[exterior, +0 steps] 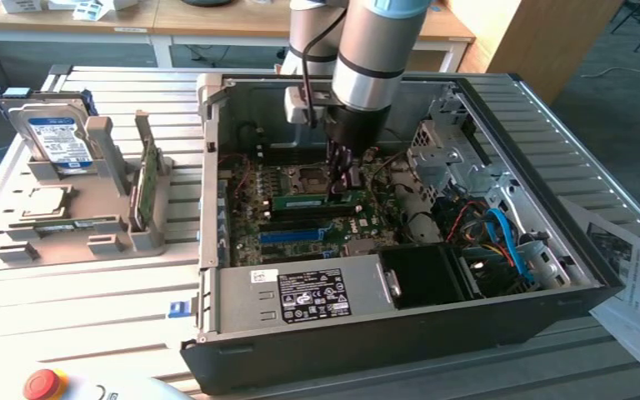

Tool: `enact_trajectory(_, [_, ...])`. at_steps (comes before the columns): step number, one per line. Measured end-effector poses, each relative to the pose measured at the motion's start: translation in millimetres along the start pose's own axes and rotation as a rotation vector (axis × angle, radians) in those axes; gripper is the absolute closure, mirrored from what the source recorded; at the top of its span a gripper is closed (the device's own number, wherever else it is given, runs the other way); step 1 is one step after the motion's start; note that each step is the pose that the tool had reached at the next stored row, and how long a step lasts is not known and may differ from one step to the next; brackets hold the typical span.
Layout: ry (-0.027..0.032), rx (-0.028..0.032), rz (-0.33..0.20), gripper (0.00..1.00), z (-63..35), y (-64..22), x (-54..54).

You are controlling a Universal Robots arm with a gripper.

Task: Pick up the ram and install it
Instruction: 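Insert the ram into the slot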

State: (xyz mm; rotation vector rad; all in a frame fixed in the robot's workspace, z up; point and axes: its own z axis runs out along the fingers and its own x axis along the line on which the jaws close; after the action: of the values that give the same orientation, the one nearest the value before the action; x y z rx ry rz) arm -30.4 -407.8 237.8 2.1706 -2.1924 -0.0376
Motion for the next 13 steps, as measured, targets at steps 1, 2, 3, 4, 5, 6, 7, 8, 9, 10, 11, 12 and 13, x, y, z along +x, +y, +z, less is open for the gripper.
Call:
enact_trajectory(1, [-0.0001,0.0,0.0,0.88,0.5,0.0,-0.1])
enact_trajectory(2, [0.0,0.0,0.0,0.88,1.0,0.1,0.0])
enact_trajectory(3, [0.0001,-0.0001,0.0,0.88,1.6,0.1,0.0])
enact_trajectory(4, [0.0001,0.0,0.0,0.88,2.4,0.2,0.0])
enact_trajectory(5, [0.0001,-0.0001,0.0,0.88,3.2,0.1,0.0])
enact_trajectory(6, [0.0001,0.0,0.0,0.88,3.9,0.1,0.0])
enact_trajectory(7, [0.0001,0.0,0.0,0.88,4.4,0.1,0.0])
enact_trajectory(8, [0.0003,0.0,0.0,0.88,4.4,0.1,0.0])
enact_trajectory(9, [0.0003,-0.0001,0.0,0.88,4.4,0.1,0.1])
enact_trajectory(10, [0.0001,0.0,0.0,0.88,4.9,0.0,0.0])
enact_trajectory(11, [-0.0001,0.0001,0.0,0.88,5.6,0.0,-0.1])
enact_trajectory(12, [0.0,0.0,0.0,0.88,6.2,0.0,-0.1])
enact_trajectory(13, [0.0001,0.0,0.0,0.88,6.5,0.0,0.0])
